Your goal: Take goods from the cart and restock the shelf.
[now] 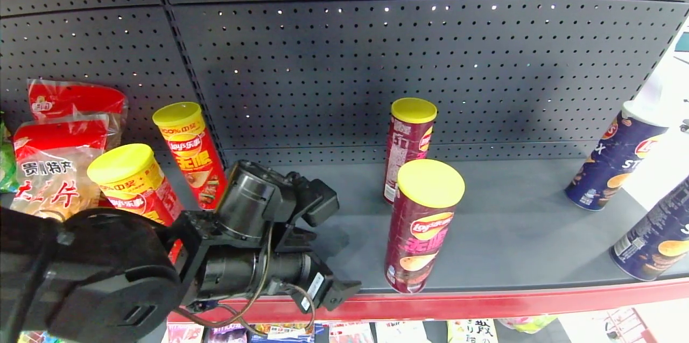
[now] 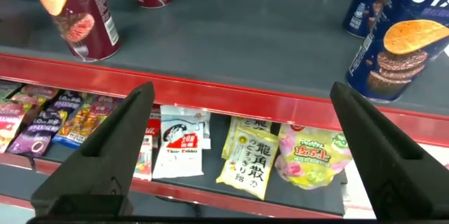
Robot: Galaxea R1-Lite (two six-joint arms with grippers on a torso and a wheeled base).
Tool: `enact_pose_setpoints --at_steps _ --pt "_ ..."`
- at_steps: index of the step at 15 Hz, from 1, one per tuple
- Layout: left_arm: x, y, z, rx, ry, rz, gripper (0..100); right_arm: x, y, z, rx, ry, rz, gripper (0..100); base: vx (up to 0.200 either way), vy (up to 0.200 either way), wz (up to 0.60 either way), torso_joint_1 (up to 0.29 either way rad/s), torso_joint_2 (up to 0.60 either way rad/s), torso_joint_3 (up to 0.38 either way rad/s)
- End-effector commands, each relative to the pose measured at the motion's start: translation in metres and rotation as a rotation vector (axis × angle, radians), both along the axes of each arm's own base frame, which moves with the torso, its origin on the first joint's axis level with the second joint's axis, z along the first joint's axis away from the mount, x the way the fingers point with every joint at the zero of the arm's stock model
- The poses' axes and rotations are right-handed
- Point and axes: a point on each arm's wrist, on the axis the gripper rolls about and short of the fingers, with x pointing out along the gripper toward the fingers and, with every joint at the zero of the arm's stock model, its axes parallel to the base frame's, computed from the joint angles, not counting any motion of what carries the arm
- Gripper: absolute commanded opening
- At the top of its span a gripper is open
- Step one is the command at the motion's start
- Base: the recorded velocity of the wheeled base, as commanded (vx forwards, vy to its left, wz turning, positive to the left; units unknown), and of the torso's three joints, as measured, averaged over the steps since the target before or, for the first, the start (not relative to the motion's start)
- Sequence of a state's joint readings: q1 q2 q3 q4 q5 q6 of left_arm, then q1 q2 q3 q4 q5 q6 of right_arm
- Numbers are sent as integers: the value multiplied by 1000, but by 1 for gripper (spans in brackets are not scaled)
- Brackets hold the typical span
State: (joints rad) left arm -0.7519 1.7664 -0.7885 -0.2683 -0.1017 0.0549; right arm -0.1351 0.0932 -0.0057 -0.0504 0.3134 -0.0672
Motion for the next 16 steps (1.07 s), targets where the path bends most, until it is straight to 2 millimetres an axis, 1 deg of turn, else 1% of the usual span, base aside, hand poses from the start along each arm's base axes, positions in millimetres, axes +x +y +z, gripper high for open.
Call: enact_pose_setpoints --at_steps 1,3,5,9,16 --pt "4 -16 -7 -1 23 -12 100 1 0 0 0 4 -5 100 0 0 0 0 0 0" --pt "10 -23 -6 -10 14 -13 100 1 -1 0 1 3 -23 100 0 0 0 0 0 0" --pt "15 -26 -9 5 4 11 100 1 -1 0 0 0 -26 100 0 0 0 0 0 0" --pt "16 -26 -13 23 7 28 100 1 -1 0 0 0 -26 100 0 0 0 0 0 0" --pt "20 -32 -10 -2 6 35 100 1 -1 0 0 0 -26 100 0 0 0 0 0 0"
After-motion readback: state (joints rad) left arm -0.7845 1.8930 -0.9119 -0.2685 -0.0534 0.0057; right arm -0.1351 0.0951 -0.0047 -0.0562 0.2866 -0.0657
